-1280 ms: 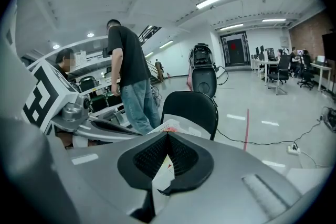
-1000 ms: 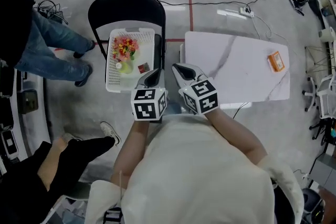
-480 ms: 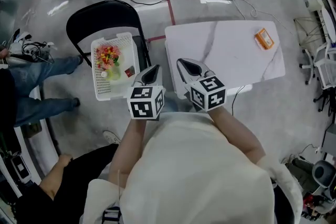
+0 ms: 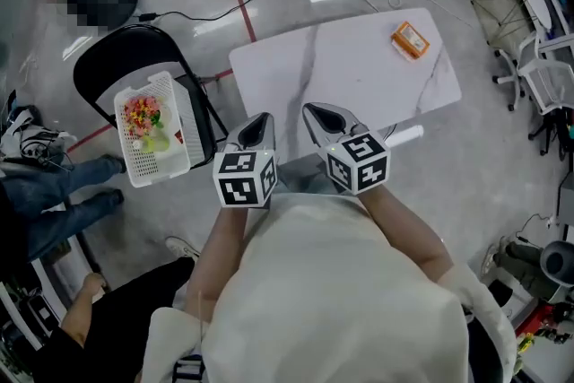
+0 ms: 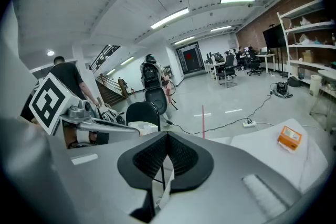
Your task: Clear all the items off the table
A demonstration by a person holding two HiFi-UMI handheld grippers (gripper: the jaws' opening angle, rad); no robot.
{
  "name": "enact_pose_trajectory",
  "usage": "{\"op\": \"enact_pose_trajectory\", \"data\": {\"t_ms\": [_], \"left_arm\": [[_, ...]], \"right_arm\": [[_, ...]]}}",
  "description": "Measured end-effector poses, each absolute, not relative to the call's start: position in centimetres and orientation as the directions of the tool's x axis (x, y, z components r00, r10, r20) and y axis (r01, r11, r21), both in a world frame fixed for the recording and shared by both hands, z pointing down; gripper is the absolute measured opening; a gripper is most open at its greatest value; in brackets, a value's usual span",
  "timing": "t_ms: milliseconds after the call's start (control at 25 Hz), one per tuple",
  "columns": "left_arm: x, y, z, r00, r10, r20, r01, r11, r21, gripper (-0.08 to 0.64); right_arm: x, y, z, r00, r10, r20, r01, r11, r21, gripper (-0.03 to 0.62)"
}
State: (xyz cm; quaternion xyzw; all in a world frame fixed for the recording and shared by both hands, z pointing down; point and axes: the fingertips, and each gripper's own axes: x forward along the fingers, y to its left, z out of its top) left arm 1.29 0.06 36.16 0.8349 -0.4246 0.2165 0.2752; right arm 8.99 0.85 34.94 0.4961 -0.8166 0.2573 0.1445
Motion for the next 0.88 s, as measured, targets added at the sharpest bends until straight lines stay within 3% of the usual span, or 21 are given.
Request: {"op": "enact_pose_trajectory", "data": {"t_ms": [880], "left_arm": [[24.8, 7.7, 36.4, 0.683, -0.453, 0.573, -0.679, -0.684, 0.268, 0.008]], "right_arm": [[36.2, 13.8, 35.3, -0.177, -0.866, 0.467, -0.961, 0.049, -0.273, -0.002]]}}
